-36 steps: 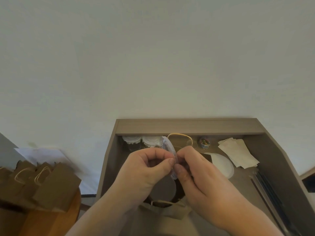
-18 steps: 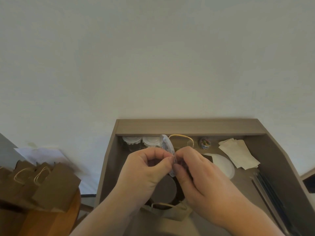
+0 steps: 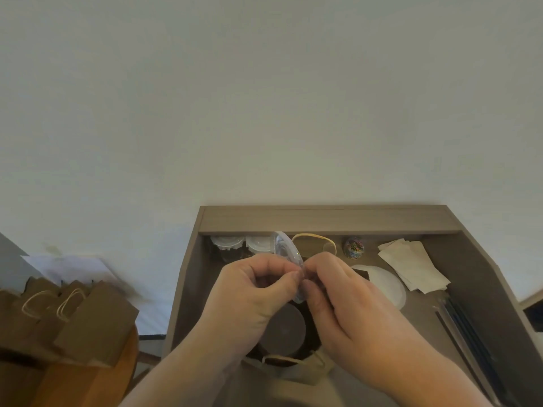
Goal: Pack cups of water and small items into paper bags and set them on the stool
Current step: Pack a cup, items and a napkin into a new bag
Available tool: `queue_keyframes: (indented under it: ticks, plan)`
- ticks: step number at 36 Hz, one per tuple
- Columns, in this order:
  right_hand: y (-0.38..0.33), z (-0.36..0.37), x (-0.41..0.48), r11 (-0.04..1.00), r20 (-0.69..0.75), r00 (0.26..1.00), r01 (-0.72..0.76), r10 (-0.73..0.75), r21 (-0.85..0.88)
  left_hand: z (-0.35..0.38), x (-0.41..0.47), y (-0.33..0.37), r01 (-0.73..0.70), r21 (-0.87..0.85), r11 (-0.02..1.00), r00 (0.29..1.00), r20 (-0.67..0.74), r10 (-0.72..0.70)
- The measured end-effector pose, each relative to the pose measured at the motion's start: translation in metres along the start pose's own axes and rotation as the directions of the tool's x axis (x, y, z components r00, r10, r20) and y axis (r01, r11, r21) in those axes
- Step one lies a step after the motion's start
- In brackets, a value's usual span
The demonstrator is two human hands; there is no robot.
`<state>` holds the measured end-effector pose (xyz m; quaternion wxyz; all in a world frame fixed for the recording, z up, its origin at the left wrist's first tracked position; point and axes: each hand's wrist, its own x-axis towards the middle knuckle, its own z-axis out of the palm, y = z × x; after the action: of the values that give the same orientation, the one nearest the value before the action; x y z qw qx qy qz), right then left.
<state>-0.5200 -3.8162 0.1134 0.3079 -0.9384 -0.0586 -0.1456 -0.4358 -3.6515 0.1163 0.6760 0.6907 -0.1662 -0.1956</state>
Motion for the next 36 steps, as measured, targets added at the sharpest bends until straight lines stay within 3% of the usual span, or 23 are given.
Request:
queue_keyframes:
  ticks: [5,18,30,33,36]
  plan:
    - [-0.003,0.002,0.002,1.0,0.004,1.0,-0.025,0.025,-0.016,0.0,0.003,-0.001,-0.028,0.033,0.999,0.998,-0.048,0.03]
    - [-0.006,0.012,0.005,0.985,-0.197,0.966,-0.162,0.17,0.057,0.004,0.005,0.002,-0.065,0.081,0.995,0.99,-0.121,0.075]
    - [-0.008,0.006,0.005,0.967,-0.141,0.964,-0.204,0.225,0.151,0.003,0.007,0.001,-0.099,0.165,0.981,0.989,-0.089,0.114]
    - [-0.005,0.006,0.006,0.945,-0.151,0.952,-0.23,0.268,0.232,0.001,0.007,-0.001,-0.124,0.243,0.962,0.983,-0.105,0.153]
    - [-0.003,0.004,0.006,0.928,-0.161,0.939,-0.253,0.304,0.275,-0.004,0.009,-0.004,-0.201,0.453,0.869,0.946,-0.14,0.292]
